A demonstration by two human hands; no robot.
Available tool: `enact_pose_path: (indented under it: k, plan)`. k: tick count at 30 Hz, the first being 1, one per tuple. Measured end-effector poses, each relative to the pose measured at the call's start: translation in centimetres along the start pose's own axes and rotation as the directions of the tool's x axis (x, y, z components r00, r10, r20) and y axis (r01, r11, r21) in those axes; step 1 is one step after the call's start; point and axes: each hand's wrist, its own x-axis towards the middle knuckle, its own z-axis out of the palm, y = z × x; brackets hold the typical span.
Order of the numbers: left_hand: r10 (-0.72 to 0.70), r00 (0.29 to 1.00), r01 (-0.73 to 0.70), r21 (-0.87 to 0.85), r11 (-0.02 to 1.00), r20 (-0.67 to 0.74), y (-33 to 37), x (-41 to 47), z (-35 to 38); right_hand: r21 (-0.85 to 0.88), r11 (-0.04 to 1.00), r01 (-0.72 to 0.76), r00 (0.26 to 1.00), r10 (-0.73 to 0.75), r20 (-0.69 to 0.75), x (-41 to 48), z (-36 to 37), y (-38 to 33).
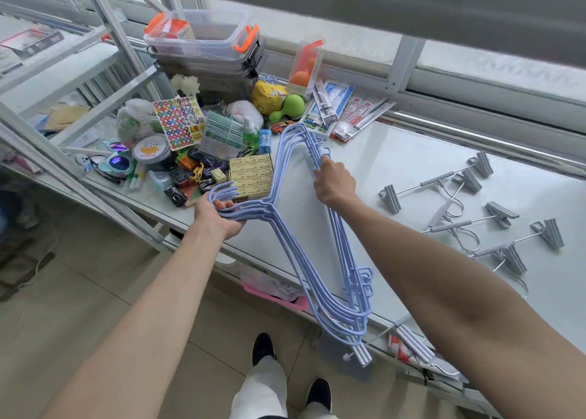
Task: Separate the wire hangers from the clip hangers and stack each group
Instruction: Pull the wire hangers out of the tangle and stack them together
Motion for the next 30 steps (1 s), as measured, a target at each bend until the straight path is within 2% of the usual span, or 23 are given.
enact_pose_path:
  k: [3,5,8,10,14,20,23,28,30]
  plan:
    - [-0.001,1.000,0.001,-0.021,1.000,0.014,0.0,-0.1,-0.1,0.082,0.996,-0.020,0.995,0.028,-0.092,1.6,-1.3,-0.4]
    - [0.016,1.000,-0.016,-0.003,1.000,0.009,-0.2,-0.3,0.0,0.079,0.997,0.003,0.997,0.004,-0.082,3.2,-2.0,-0.2]
    - [0.036,0.999,-0.037,0.023,0.999,0.038,-0.3,-0.9,0.2,-0.056,0.992,0.115,0.987,-0.108,0.118,5.7,-2.2,0.2]
    - [0.044,0.997,-0.045,0.022,0.999,0.058,-0.3,-0.9,0.1,-0.070,0.982,0.176,0.962,-0.157,0.223,6.7,-2.2,0.3]
    - [0.021,1.000,-0.021,-0.011,1.000,0.009,-0.1,-0.2,-0.2,-0.061,0.965,0.254,0.919,-0.222,0.325,8.3,-2.3,0.5]
    - [-0.002,1.000,0.002,0.001,1.000,0.016,-0.1,-0.3,-0.2,0.023,0.987,0.157,0.946,-0.157,0.283,9.2,-1.5,1.0]
    - [0.012,0.999,-0.012,-0.005,1.000,0.033,0.1,-0.2,-0.2,0.020,0.988,0.152,0.942,-0.151,0.299,9.9,-1.2,1.2]
    - [0.005,0.998,-0.002,-0.041,0.999,0.067,0.4,0.0,-0.1,0.072,0.987,0.143,0.965,-0.155,0.213,9.4,-1.2,1.8]
    - [0.023,0.994,-0.020,-0.026,0.999,0.105,0.4,0.0,0.0,0.073,0.981,0.181,0.966,-0.191,0.174,9.3,-1.0,2.1]
